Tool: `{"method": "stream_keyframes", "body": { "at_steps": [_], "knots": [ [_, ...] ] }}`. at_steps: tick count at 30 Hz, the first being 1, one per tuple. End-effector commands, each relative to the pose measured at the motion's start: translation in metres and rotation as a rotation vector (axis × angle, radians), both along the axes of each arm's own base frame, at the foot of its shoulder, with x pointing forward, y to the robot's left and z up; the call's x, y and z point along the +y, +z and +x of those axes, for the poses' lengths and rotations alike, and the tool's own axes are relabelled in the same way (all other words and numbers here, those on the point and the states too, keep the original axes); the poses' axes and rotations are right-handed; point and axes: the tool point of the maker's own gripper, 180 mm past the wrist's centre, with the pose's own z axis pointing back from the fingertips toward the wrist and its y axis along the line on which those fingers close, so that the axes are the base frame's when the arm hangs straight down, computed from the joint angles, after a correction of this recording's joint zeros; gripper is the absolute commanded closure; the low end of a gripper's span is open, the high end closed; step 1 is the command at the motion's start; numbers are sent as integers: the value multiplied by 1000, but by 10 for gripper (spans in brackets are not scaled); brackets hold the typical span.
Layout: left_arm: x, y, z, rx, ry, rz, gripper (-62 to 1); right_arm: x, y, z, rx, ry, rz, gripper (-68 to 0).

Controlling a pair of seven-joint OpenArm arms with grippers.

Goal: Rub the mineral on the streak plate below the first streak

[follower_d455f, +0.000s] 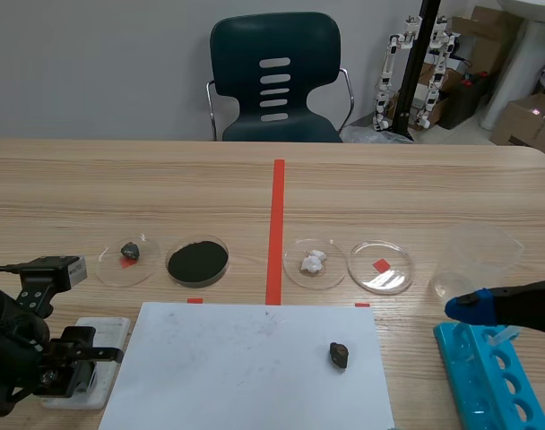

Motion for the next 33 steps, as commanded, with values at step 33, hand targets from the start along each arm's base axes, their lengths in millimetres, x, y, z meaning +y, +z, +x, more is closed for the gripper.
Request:
{"method": "stream_keyframes", "body": {
  "at_steps": [33],
  "knots": [
    [40,6,10,-54,68,221,-141,1,4,1,-9,7,13,-679]
  ]
}}
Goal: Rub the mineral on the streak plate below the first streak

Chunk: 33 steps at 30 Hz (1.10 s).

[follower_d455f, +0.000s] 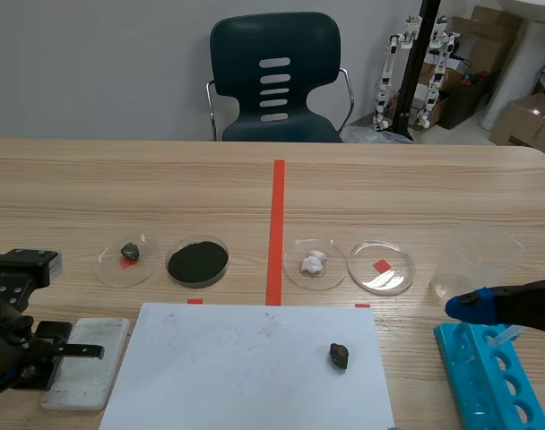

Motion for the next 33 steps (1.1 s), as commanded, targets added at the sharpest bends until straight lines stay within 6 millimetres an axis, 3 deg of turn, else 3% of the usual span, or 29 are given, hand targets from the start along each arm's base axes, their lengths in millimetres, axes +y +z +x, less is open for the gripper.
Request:
{"method": "stream_keyframes", "body": {
  "at_steps": [1,11,18,21,29,33],
  "knots": [
    [-2,2,2,-5,0,-16,-141,1,4,1,-9,7,13,-679],
    [-53,-6,-5,5,-85,-266,-141,1,4,1,-9,7,13,-679],
    [-67,-4,-6,7,-117,-340,-141,1,4,1,-9,7,13,-679],
    [-56,-6,-5,9,-103,-285,-141,1,4,1,-9,7,13,-679],
    [-4,-4,-7,18,-17,-8,-140,1,4,1,-9,7,13,-679],
    [5,-2,-6,12,-9,44,-140,1,4,1,-9,7,13,-679]
  ]
}}
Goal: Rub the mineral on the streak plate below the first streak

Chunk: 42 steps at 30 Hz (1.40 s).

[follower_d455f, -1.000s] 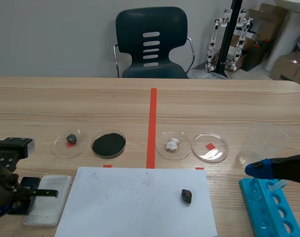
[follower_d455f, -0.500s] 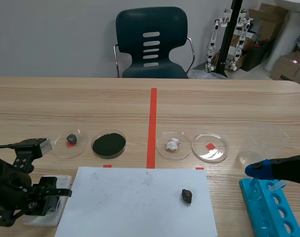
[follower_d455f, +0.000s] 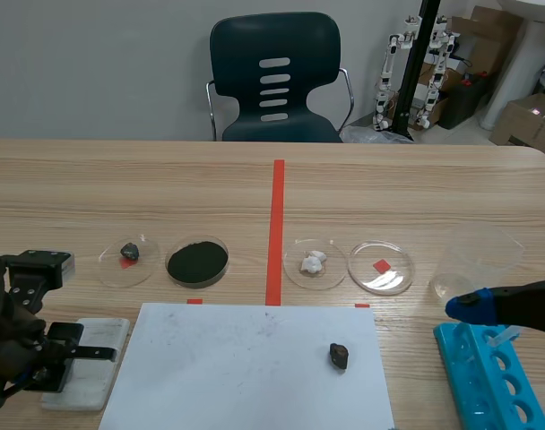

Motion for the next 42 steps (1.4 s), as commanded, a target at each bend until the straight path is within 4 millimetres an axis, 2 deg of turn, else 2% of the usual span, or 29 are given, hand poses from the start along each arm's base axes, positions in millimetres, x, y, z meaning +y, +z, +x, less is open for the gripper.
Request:
{"method": "stream_keyframes", "body": {
  "at_steps": [1,4,10,16,21,27,31,36,42],
  "knots": [
    [13,0,-5,16,10,39,-140,1,4,1,-9,8,13,-679],
    [5,-3,-7,21,17,-12,-141,1,4,1,-9,8,13,-679],
    [-31,-7,-10,38,-49,-201,-141,1,4,1,-9,8,13,-679],
    [-54,-6,-11,33,-98,-321,-141,1,4,1,-9,8,13,-679],
    [-49,-7,-11,34,-104,-288,-140,1,4,1,-9,8,13,-679],
    [-1,-6,-13,43,-22,-37,-140,1,4,1,-9,8,13,-679],
    [14,-3,-12,38,0,47,-140,1,4,1,-9,8,13,-679],
    [11,-4,-14,46,10,25,-141,1,4,1,-9,8,13,-679],
    [-30,-9,-14,50,-47,-194,-141,1,4,1,-9,8,13,-679]
  ]
}}
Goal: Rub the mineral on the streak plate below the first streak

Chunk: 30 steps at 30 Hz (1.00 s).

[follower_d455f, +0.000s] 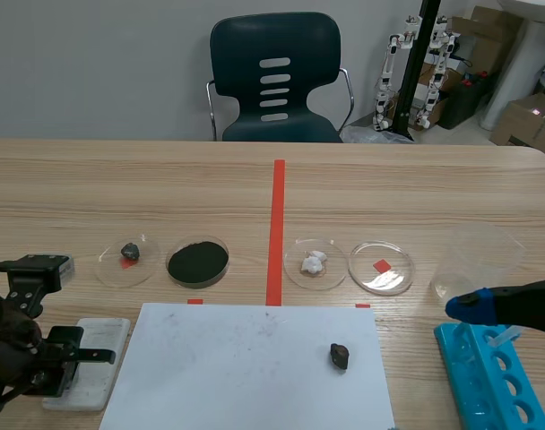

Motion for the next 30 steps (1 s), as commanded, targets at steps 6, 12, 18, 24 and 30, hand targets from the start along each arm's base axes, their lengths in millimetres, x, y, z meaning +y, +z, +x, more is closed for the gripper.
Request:
{"method": "stream_keyframes", "body": {
  "at_steps": [6,12,18,24,30],
  "knots": [
    [-37,-3,-8,18,-68,-185,-141,1,4,1,-9,8,13,-679],
    [-43,-2,-7,12,-91,-214,-140,1,4,1,-9,8,13,-679],
    [1,-5,-8,23,-22,20,-140,1,4,1,-9,8,13,-679],
    [43,2,-7,11,46,246,-130,1,4,1,-9,8,13,-679],
    [65,11,-4,-14,73,374,-130,1,4,1,-9,8,13,-679]
  ]
}}
